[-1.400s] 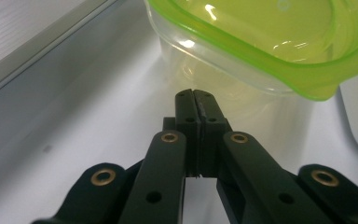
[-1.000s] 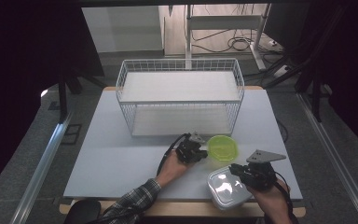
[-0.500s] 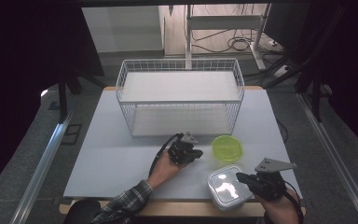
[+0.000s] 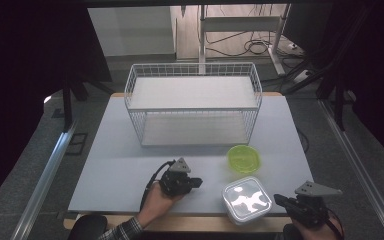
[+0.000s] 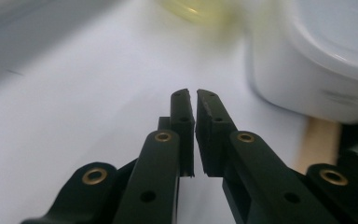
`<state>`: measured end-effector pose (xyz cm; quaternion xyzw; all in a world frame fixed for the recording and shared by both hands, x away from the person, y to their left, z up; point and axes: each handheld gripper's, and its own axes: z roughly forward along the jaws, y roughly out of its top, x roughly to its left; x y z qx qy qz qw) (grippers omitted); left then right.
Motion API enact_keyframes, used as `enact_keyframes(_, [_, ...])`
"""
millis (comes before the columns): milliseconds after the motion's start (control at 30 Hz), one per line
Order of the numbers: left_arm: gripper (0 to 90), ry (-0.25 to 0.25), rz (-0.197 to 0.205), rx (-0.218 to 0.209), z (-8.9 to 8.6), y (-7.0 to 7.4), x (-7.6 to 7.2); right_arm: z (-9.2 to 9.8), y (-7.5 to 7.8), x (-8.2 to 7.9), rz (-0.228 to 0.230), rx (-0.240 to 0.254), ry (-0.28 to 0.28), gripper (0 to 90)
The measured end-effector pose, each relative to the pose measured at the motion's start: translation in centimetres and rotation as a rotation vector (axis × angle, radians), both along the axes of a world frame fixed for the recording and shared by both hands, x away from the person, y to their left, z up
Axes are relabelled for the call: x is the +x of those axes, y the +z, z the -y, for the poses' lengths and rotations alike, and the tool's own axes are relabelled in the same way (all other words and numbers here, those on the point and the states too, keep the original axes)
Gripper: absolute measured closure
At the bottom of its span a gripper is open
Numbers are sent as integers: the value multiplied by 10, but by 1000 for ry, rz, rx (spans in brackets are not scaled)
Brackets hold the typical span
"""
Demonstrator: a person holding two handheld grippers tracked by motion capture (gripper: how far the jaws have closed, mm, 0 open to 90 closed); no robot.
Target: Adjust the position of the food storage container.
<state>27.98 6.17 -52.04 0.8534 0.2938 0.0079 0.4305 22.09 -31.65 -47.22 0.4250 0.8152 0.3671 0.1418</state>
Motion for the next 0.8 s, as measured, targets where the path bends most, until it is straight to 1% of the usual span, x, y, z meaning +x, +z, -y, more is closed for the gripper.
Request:
enact_keyframes(33, [857,-13,-3,-6,5,-2,-7,1,-3,-1,-14,1,-6,890])
enact_keyframes(67, [855,-28,-7,-8,9,-2,-13,2,-8,-2,-43,9,-2,890])
enact_keyframes(100, [855,-41,-8,-12,14,-3,-18,2,-8,-2,-43,9,-2,890])
enact_keyframes(133, [853,-63,-10,-19,22,-2,-26,0,-12,-4,-66,15,4,889])
enact_keyframes(167, [849,-80,-9,-17,25,-1,-29,-2,-13,-5,-72,17,6,889])
enact_keyframes(233, [842,-83,-13,-19,31,0,-33,-5,-15,-7,-79,8,-1,889])
enact_keyframes(267, [840,-90,-12,-12,32,0,-34,-6,-15,-6,-85,8,-3,889])
enact_keyframes(300, [837,-84,-19,-19,34,0,-36,-8,-15,-6,-87,18,-6,888])
enact_keyframes(367, [832,-82,-21,-22,34,0,-37,-10,-16,-5,-94,26,-4,888])
enact_keyframes(433, [831,-76,-17,-12,31,0,-38,-16,-16,-5,-105,36,6,887])
enact_keyframes(467, [831,-66,-24,-16,29,0,-39,-19,-16,-4,-108,37,13,887])
enact_keyframes(533, [830,-42,-32,-15,21,-1,-42,-29,-16,-2,-113,49,36,887])
enact_keyframes(600, [828,-39,-36,-9,18,0,-41,-33,-16,-1,-113,54,43,887])
enact_keyframes(633, [825,-31,-43,-13,16,0,-42,-36,-16,0,-115,53,48,886])
enact_keyframes(667, [824,-22,-47,-15,11,0,-44,-43,-16,1,-120,58,63,887])
enact_keyframes(700, [827,-22,-47,-15,11,0,-44,-43,-16,1,-120,58,63,887])
enact_keyframes(733, [827,-10,-48,-9,6,1,-45,-50,-15,3,-121,52,73,887])
enact_keyframes(767, [826,-10,-48,-9,6,1,-45,-50,-15,3,-121,52,73,887])
enact_keyframes(800, [826,-6,-55,-11,4,1,-45,-53,-16,4,-118,48,76,887])
